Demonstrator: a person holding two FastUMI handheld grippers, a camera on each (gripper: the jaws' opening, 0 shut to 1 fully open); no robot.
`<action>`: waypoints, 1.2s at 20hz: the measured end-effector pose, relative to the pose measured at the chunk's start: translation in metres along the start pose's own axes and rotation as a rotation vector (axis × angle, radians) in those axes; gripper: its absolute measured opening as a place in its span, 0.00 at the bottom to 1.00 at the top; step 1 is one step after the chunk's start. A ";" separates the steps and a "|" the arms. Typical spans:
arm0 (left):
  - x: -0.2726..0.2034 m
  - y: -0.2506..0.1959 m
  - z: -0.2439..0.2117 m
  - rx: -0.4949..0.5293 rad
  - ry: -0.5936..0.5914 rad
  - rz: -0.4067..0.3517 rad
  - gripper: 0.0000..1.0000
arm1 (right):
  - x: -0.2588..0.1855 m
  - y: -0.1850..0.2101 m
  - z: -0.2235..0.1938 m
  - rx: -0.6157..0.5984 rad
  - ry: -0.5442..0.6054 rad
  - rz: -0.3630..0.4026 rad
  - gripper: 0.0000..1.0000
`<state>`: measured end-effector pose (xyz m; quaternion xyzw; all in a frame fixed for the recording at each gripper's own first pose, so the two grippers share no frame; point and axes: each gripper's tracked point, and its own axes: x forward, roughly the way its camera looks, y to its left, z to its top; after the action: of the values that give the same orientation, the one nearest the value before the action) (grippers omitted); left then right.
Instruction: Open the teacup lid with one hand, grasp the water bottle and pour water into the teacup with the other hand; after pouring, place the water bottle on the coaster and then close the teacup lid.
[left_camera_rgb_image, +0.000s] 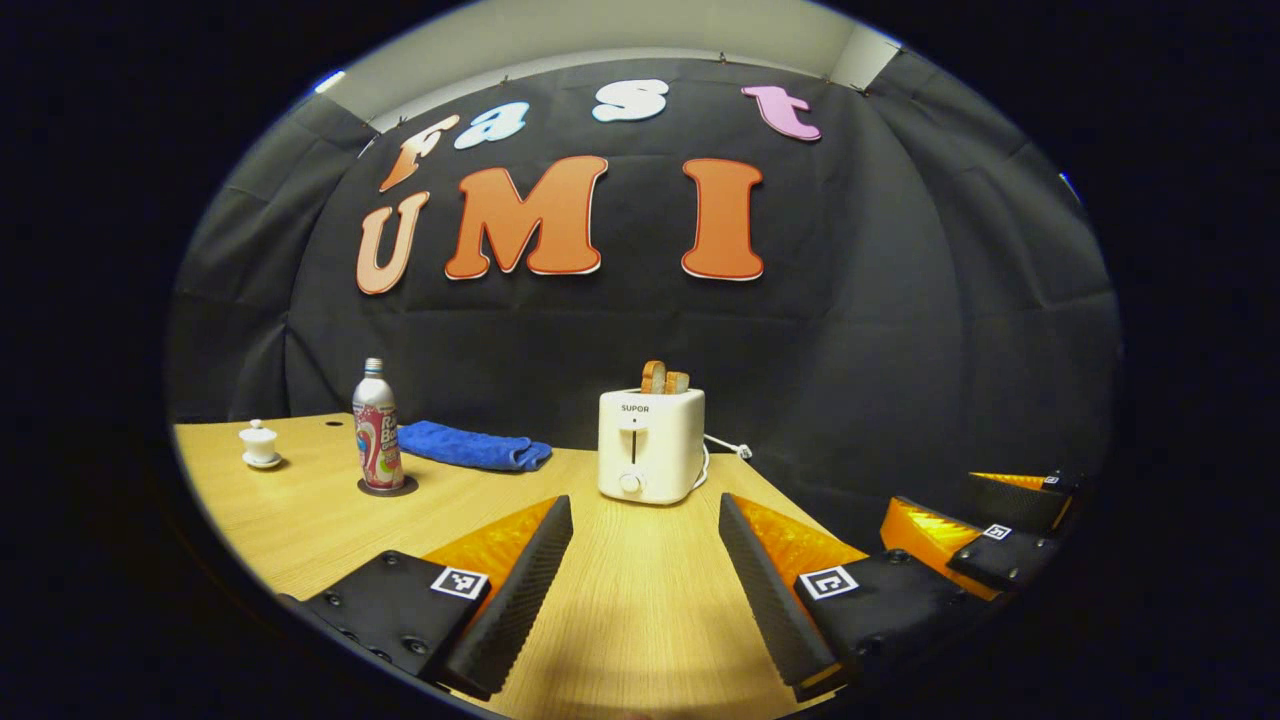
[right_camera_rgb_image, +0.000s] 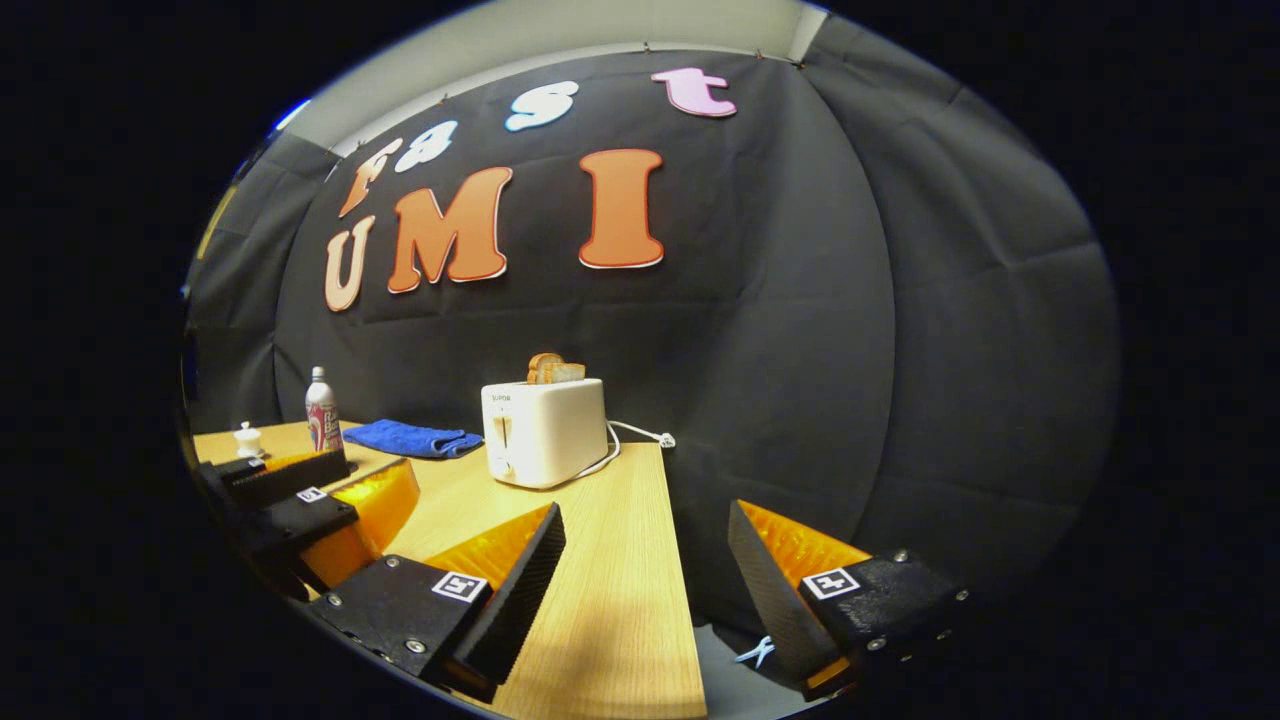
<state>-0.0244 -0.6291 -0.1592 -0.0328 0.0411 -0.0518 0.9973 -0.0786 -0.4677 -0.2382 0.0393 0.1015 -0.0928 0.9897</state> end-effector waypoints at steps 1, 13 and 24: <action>-0.001 -0.001 -0.001 0.015 0.001 -0.001 1.00 | 0.001 0.000 0.003 0.001 -0.011 -0.001 1.00; -0.007 -0.006 -0.018 0.041 0.064 -0.005 1.00 | 0.001 -0.002 0.002 -0.004 0.003 0.001 1.00; -0.007 -0.010 -0.019 0.040 0.063 -0.003 0.99 | 0.002 -0.002 0.003 -0.003 0.005 0.001 0.99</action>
<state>-0.0339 -0.6392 -0.1764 -0.0112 0.0715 -0.0551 0.9959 -0.0769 -0.4701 -0.2357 0.0381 0.1039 -0.0919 0.9896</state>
